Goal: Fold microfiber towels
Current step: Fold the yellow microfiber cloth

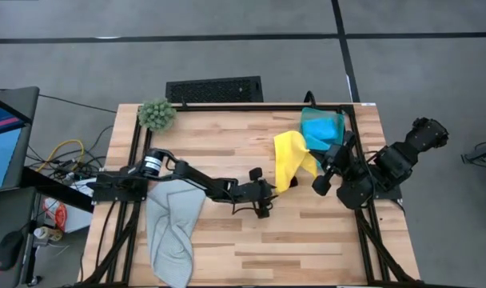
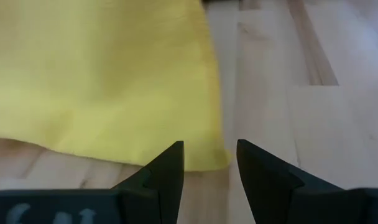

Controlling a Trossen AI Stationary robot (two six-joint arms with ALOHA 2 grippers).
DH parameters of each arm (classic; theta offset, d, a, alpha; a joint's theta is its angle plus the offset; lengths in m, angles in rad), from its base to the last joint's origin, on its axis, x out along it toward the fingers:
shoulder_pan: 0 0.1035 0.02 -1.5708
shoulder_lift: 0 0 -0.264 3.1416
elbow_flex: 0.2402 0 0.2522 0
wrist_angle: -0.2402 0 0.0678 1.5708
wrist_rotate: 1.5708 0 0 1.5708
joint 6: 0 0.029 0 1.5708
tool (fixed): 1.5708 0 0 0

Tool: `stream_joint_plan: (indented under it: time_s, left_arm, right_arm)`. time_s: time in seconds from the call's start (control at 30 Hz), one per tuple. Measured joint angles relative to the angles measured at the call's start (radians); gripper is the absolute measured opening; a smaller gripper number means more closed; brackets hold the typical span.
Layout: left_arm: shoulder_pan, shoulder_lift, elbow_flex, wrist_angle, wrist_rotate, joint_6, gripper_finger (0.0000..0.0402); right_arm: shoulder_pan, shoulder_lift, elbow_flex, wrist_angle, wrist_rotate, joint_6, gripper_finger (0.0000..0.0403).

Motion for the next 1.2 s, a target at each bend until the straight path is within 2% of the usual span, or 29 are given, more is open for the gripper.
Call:
stream_joint_plan:
  time_s: [0.7,1.0,1.2]
  left_arm:
    - [-0.001,0.000,0.002,0.030,-0.038,-0.022,0.0142]
    - [0.000,0.002,0.044,-0.024,-0.054,-0.008,0.0142]
    - [-0.002,0.061,0.072,-0.043,-0.052,-0.030,0.0142]
  right_arm:
    - [0.000,0.000,0.000,0.008,0.000,-0.008,0.0000]
    - [0.000,0.000,0.000,0.008,0.000,-0.008,0.0000]
    - [0.000,0.000,0.000,0.009,-0.001,-0.008,0.0000]
